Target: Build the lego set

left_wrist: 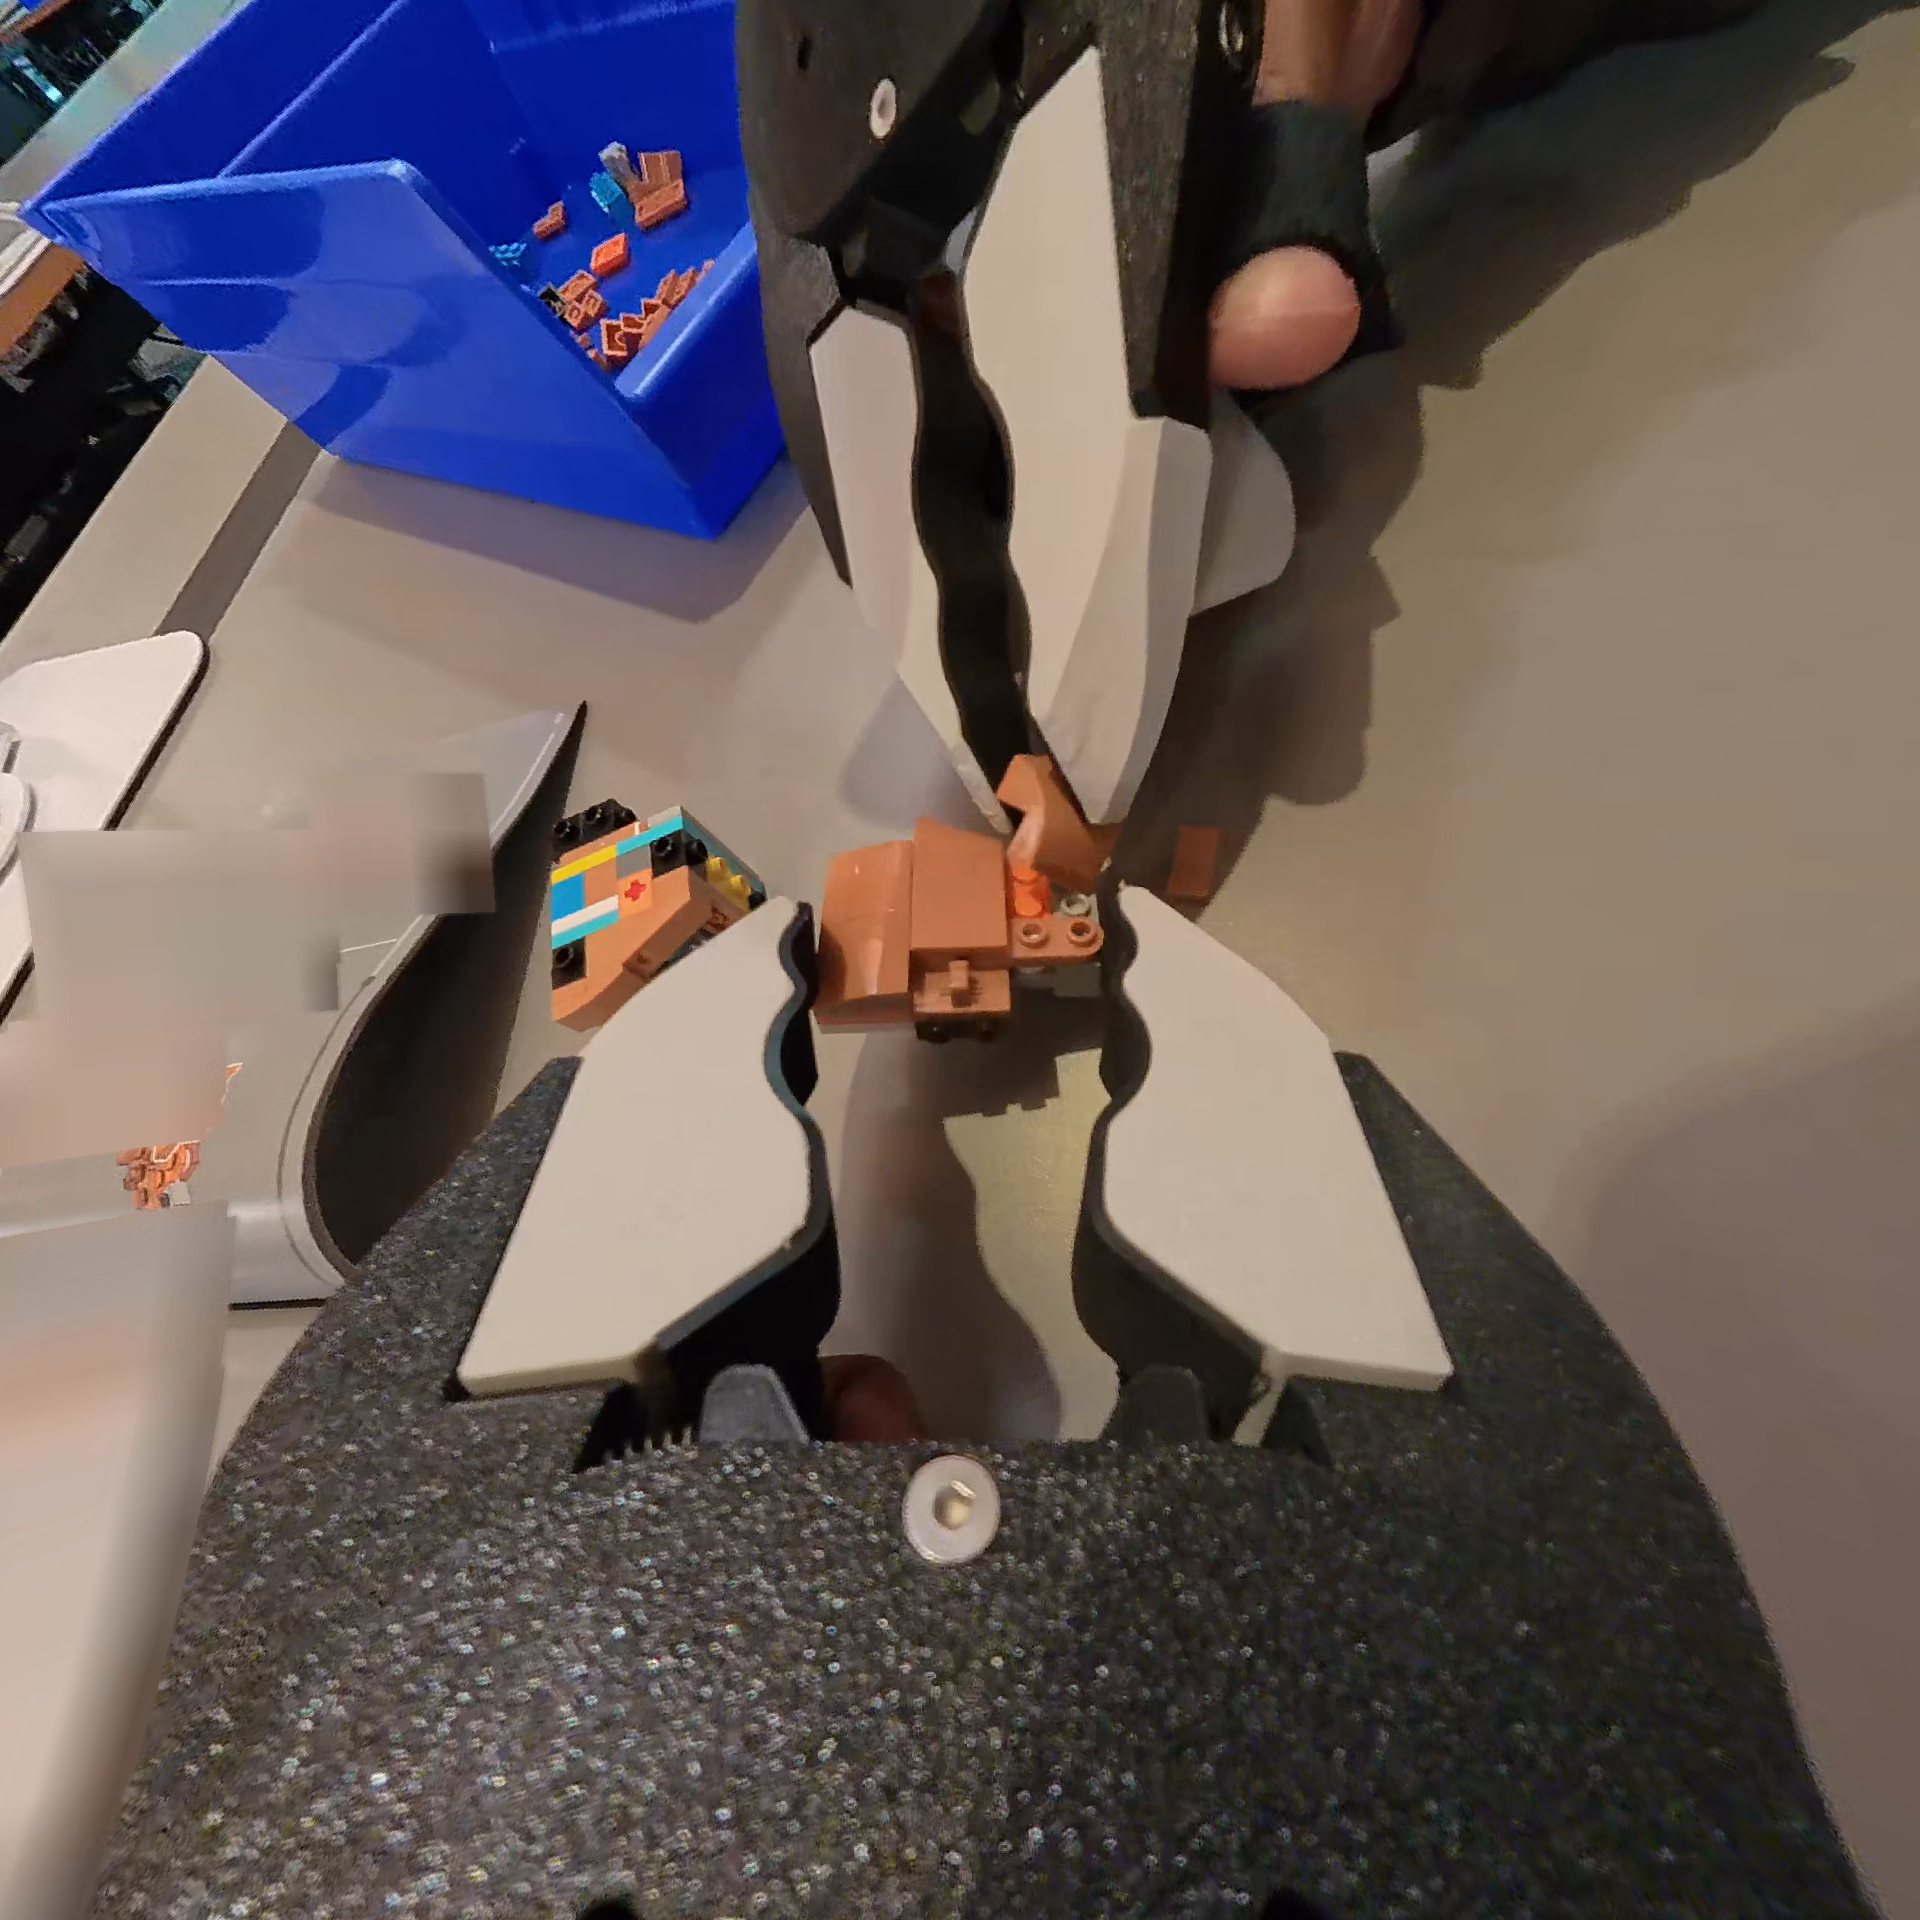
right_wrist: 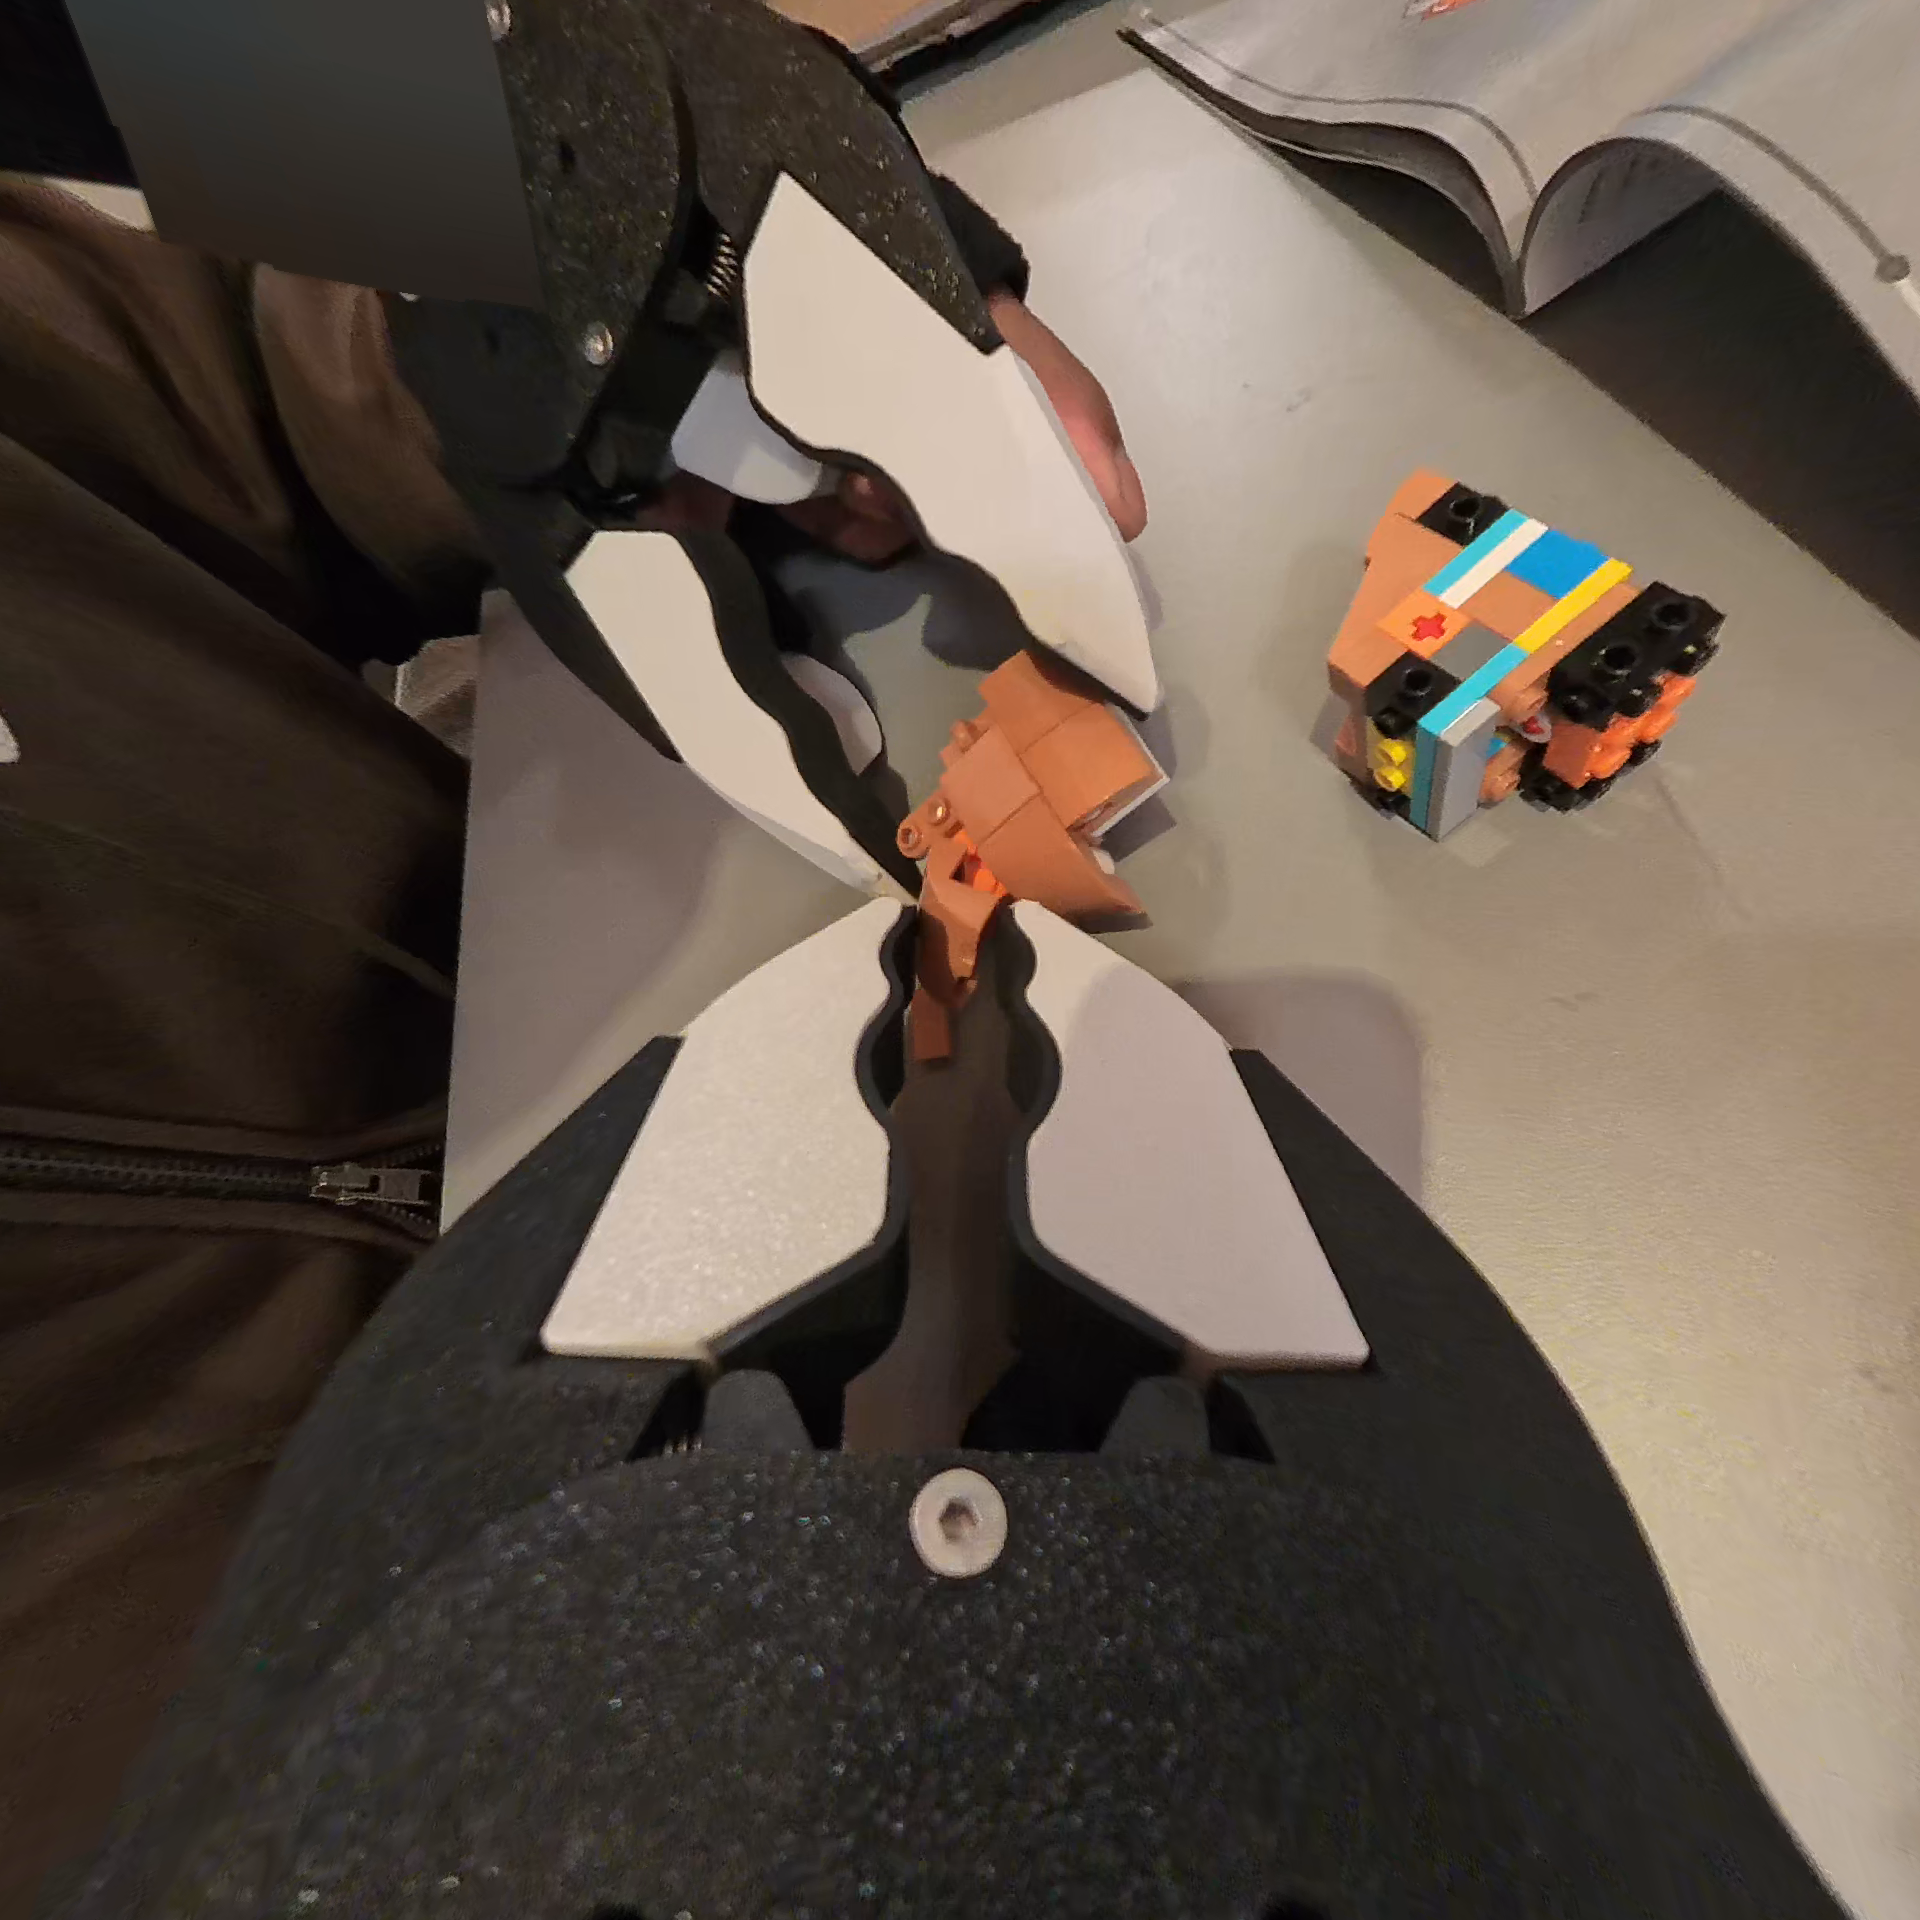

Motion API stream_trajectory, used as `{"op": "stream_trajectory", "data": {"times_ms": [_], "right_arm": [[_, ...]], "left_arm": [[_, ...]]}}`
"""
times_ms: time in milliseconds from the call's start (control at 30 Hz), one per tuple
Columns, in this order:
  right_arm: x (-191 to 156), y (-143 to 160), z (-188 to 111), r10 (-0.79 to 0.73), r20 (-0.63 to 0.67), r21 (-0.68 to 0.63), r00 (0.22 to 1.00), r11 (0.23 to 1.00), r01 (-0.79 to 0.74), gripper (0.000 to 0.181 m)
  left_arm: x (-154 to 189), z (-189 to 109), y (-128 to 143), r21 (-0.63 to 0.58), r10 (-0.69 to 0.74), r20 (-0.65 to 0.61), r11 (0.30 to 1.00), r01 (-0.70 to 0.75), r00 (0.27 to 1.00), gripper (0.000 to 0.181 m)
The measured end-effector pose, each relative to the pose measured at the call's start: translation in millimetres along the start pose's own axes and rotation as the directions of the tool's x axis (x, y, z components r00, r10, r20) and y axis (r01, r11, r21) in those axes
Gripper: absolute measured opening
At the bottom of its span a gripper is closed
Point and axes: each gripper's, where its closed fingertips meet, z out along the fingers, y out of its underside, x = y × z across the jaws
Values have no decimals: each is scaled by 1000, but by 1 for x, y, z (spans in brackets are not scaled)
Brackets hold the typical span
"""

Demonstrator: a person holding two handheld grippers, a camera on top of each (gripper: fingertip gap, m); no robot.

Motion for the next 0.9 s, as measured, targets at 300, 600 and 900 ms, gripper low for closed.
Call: {"op": "stream_trajectory", "data": {"times_ms": [300, 600, 900], "right_arm": [[1, -3, -5, 20, 22, 31, 1000, 999, -20, 16], [17, 5, -13, -77, -80, -19, 994, 997, 76, 25], [19, 21, -15, -286, -131, -134, 949, 954, 269, 25]], "left_arm": [[-3, -2, -6, 55, 55, 45, 997, -57, 998, 53], [-4, -2, 1, 20, 90, 51, 996, -91, 995, 53], [-1, -7, 23, -123, -127, -72, 985, 118, 989, 53]]}}
